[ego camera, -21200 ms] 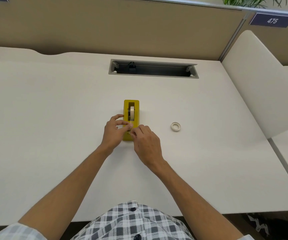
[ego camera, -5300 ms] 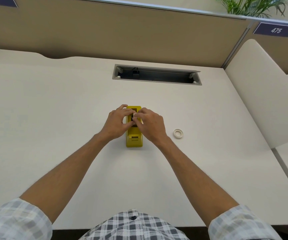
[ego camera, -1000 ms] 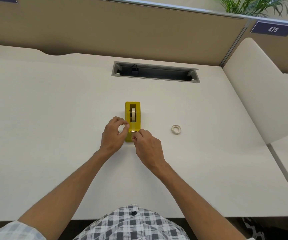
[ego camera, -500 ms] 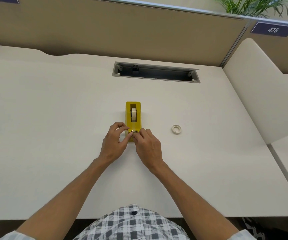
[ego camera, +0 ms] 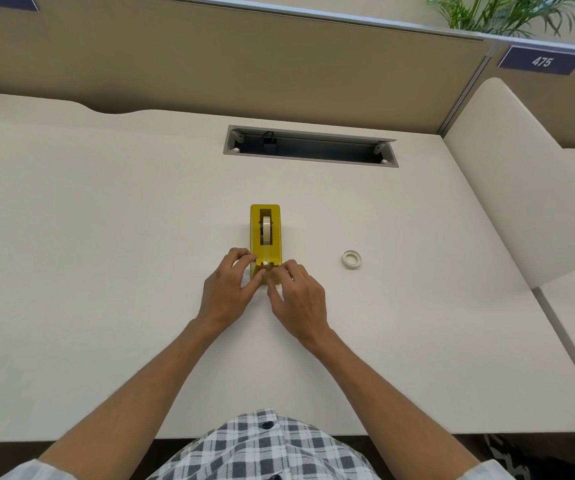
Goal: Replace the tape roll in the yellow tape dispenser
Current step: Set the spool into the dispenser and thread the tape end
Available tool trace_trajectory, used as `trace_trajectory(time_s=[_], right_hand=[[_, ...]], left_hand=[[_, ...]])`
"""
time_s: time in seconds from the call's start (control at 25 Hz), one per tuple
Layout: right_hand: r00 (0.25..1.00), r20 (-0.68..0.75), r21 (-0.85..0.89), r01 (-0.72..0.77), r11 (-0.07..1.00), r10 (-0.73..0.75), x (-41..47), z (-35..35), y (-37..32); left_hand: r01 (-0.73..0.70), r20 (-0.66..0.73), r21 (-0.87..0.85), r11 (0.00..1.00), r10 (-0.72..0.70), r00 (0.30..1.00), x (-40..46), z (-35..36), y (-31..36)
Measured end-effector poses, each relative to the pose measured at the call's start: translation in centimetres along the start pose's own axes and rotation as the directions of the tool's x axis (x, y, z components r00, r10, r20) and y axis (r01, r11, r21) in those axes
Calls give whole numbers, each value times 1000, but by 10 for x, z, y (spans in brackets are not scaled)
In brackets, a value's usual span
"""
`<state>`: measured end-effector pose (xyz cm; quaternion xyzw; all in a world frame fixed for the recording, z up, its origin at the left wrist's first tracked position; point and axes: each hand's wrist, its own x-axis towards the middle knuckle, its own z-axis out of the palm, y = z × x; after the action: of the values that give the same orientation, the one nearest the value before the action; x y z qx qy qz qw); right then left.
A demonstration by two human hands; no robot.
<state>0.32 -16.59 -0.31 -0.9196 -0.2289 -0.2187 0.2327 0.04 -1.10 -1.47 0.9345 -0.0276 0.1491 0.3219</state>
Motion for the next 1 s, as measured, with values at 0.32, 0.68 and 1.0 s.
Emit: trace_trajectory(time_s=[0.32, 0.68, 1.0], right_hand=[[997, 69, -15, -26, 1000, 27, 20, -10, 8], [988, 150, 39, 33, 999, -39, 25, -13, 16], [985, 172, 78, 17, 997, -31, 27, -13, 15]], left_hand=[[-19, 23, 18, 1000, 19, 1000, 1, -6, 4], [-24, 37, 52, 998, 22, 999, 1, -6, 3], [-2, 42, 48, 999, 0, 999, 1, -5, 3]])
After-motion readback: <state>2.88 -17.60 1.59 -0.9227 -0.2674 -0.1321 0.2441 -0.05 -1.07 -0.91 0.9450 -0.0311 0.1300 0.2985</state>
